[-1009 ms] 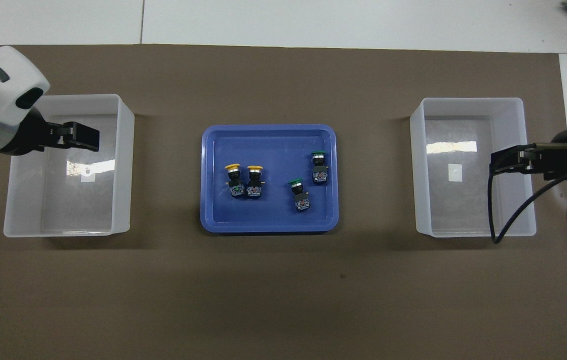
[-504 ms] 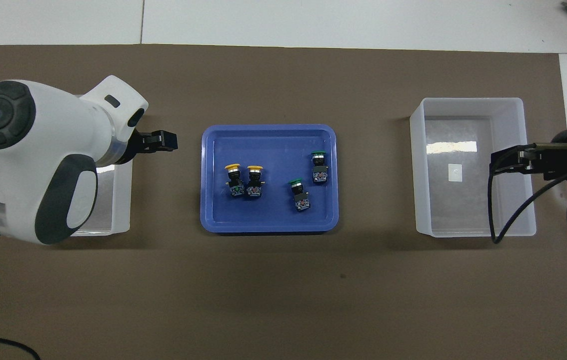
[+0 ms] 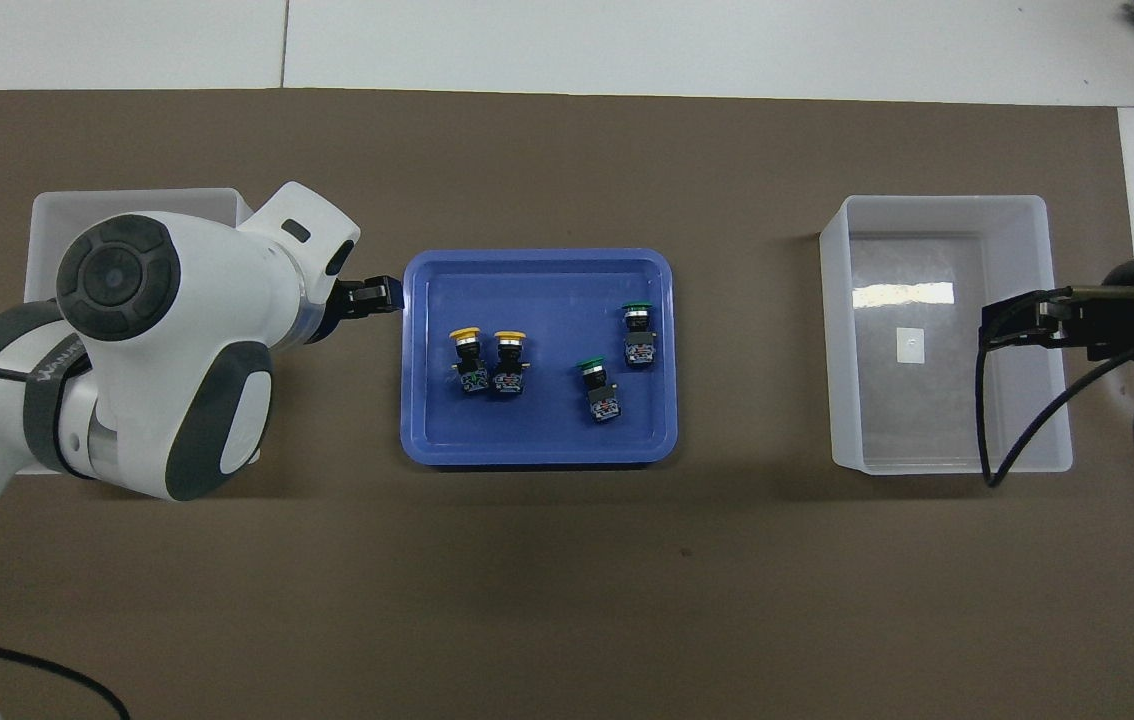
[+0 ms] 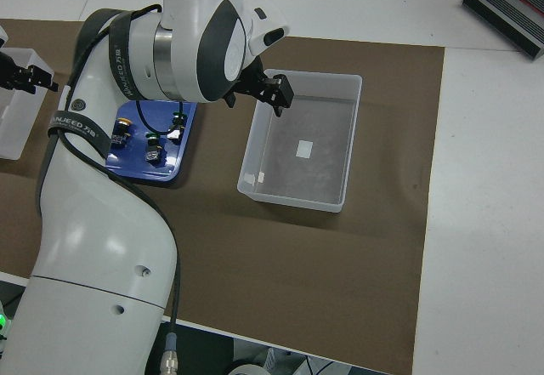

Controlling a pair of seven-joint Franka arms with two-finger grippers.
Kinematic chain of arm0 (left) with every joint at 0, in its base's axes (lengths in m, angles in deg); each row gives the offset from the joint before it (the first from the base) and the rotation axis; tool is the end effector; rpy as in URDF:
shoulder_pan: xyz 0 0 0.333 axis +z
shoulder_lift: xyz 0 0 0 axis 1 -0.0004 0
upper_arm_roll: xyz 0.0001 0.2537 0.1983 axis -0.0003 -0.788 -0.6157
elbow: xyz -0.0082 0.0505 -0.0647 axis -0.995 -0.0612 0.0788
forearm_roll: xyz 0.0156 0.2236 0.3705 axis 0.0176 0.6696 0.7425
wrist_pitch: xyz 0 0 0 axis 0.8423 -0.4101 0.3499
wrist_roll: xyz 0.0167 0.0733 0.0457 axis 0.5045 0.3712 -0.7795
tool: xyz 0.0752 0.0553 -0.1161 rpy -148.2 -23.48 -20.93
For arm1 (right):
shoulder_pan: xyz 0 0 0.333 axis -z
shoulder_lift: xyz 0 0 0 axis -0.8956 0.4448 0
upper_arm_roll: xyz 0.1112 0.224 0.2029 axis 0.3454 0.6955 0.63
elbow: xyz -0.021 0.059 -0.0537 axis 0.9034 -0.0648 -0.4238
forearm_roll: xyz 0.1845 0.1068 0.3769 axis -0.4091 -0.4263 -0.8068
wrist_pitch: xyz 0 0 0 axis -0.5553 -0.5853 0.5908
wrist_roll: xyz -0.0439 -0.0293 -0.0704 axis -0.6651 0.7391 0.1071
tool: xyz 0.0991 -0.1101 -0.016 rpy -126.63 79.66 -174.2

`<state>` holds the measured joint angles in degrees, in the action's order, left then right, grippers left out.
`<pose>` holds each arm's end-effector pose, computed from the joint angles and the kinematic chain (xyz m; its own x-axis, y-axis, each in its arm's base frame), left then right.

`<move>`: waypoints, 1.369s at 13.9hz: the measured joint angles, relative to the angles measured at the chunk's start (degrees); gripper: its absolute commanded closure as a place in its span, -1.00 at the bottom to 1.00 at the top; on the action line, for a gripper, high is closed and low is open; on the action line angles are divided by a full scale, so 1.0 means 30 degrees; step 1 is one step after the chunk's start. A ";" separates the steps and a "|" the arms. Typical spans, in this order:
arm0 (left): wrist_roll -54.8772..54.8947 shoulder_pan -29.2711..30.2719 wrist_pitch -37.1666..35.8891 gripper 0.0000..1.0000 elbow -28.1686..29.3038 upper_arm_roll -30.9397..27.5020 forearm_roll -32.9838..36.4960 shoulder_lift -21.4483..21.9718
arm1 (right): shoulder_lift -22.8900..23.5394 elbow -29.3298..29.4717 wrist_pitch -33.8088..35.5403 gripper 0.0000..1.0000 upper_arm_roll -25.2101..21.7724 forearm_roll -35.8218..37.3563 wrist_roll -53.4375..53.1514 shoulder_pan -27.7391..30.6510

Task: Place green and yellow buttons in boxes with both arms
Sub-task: 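Reach the left gripper to the tray and grasp a yellow button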

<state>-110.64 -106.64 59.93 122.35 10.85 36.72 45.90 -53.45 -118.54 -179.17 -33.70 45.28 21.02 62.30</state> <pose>0.6015 -0.2409 0.3888 0.9775 0.1039 0.1834 0.0813 -0.9886 0.1267 0.5870 0.0046 0.5375 0.9938 -0.1105 -0.0076 -0.1104 -0.9938 0.0153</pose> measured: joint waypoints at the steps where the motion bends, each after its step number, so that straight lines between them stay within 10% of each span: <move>1: -0.0386 -0.0214 0.0418 -0.43 0.0279 -0.0003 0.0000 0.0000 | 0.0000 0.0000 0.0000 -1.00 0.0000 0.0000 0.0000 0.0000; 15: -0.3526 -0.2397 0.7096 -0.24 0.2100 0.0001 -0.0012 -0.3863 | 0.0000 0.0000 0.0000 -1.00 0.0000 0.0000 0.0000 0.0000; 19: -0.3533 -0.2447 0.7102 0.24 0.2102 0.0002 -0.0012 -0.4104 | 0.0000 0.0000 0.0000 -1.00 0.0000 0.0000 0.0000 0.0000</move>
<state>-121.24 -113.98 81.24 128.66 10.86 36.68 33.59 -53.45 -118.54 -179.17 -33.70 45.28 21.02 62.29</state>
